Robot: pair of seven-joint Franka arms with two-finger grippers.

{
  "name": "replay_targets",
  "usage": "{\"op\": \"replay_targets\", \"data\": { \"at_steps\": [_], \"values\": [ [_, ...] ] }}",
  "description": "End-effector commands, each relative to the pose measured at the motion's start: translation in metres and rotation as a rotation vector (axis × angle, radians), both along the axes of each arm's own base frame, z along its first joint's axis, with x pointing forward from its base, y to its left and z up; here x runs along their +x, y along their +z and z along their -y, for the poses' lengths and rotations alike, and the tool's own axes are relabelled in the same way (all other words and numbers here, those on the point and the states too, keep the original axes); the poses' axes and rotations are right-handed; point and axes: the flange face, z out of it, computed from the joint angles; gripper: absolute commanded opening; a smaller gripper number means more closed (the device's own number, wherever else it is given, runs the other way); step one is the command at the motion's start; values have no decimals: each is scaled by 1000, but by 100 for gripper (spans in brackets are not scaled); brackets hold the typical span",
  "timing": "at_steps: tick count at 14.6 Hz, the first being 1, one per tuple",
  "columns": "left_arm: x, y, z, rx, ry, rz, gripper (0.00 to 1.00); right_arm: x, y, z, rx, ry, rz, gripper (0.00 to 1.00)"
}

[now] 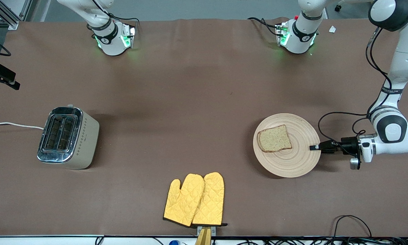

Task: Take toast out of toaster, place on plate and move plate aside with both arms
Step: 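Slide the plate with the left gripper away from the toaster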

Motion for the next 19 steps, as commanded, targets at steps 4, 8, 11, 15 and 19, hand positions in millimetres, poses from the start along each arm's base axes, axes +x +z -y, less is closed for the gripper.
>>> {"op": "replay_targets", "data": {
  "at_steps": [4, 8, 11, 15, 19],
  "values": [
    [-6, -23, -7, -50, -6, -2, 3, 1, 2, 5, -16, -8, -6, 100],
    [1, -10, -16, -22, -9, 16, 100, 1, 2, 7, -16, -11, -6, 100],
    [17, 33, -36, 130, -82, 11, 100, 1, 2, 7, -16, -14, -6, 100],
    [34, 138, -45, 375, -187, -22, 100, 1, 2, 7, -14, -14, -6, 100],
    [37, 273, 16, 661, -214, 32, 100, 2, 1, 5, -11, -9, -9, 100]
  ]
}}
